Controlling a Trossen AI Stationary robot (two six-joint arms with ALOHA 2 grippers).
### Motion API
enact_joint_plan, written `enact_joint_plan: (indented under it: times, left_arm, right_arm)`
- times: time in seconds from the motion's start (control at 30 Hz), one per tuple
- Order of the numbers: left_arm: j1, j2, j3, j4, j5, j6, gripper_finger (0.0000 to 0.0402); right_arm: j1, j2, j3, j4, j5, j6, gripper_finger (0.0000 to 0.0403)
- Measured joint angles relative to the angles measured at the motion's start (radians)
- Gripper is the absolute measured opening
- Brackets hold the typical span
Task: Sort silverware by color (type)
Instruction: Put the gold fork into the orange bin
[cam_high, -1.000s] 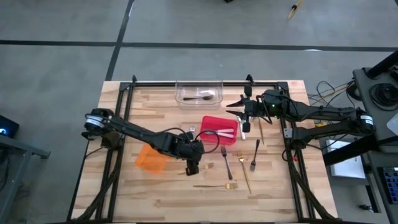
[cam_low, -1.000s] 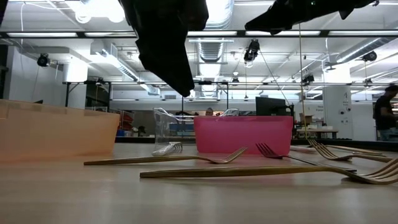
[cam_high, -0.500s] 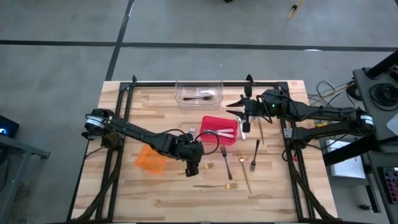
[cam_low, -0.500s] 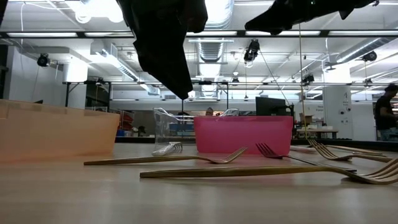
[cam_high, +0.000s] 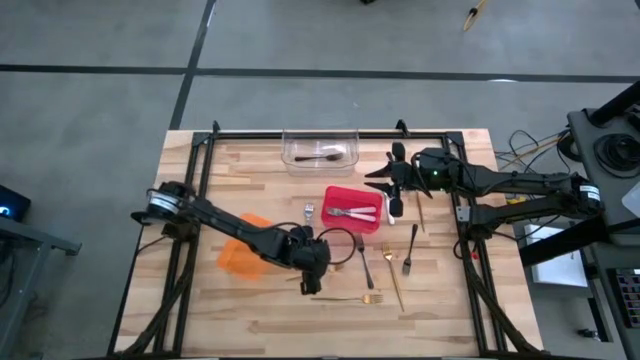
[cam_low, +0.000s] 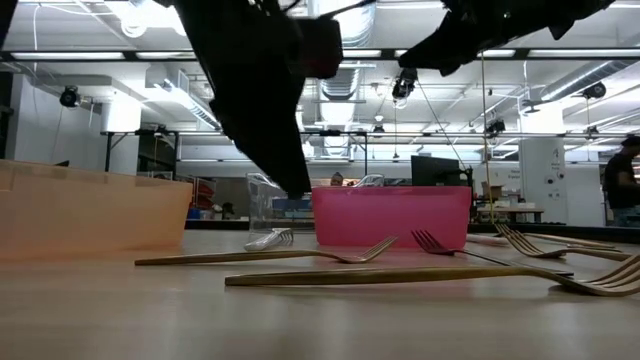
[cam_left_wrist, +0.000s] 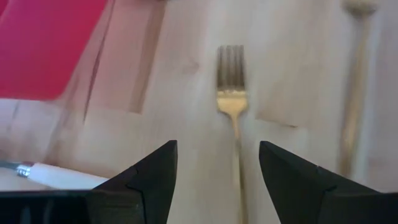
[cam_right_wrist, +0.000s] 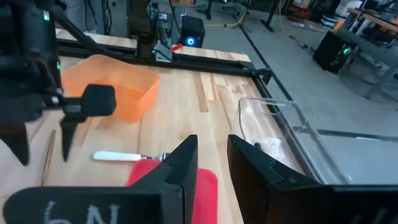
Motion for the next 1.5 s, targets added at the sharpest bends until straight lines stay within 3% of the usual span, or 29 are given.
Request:
enact_joint_plan:
  times: [0.4,0.6,1.07,1.23,1.5]
  left_arm:
    - [-0.03,0.102,0.002,0.039,-0.01,-0.057,0.0208]
    - [-0.055,0.102,0.002,0.042,-0.061,-0.082,0.0206]
    - [-0.059,0.141,0.003,0.088,-0.053,-0.077,0.0162]
    - [-0.06,0.141,0.003,0.094,-0.046,-0.077,0.0133]
    - [-0.061,0.141,0.003,0.1,-0.031,-0.078,0.0041]
  right_arm:
    - [0.0,0.0,-0.024,-0.003,0.0,0.041,0.0079]
    - [0.0,0.001,-0.027,-0.004,0.0,0.041,0.0079]
    - [0.0,0.001,-0.027,-0.004,0.001,0.041,0.0079]
    - [0.0,0.001,-0.027,-0.004,0.0,0.041,0.0079]
    - [0.0,0.001,-0.027,-0.004,0.0,0.041,0.0079]
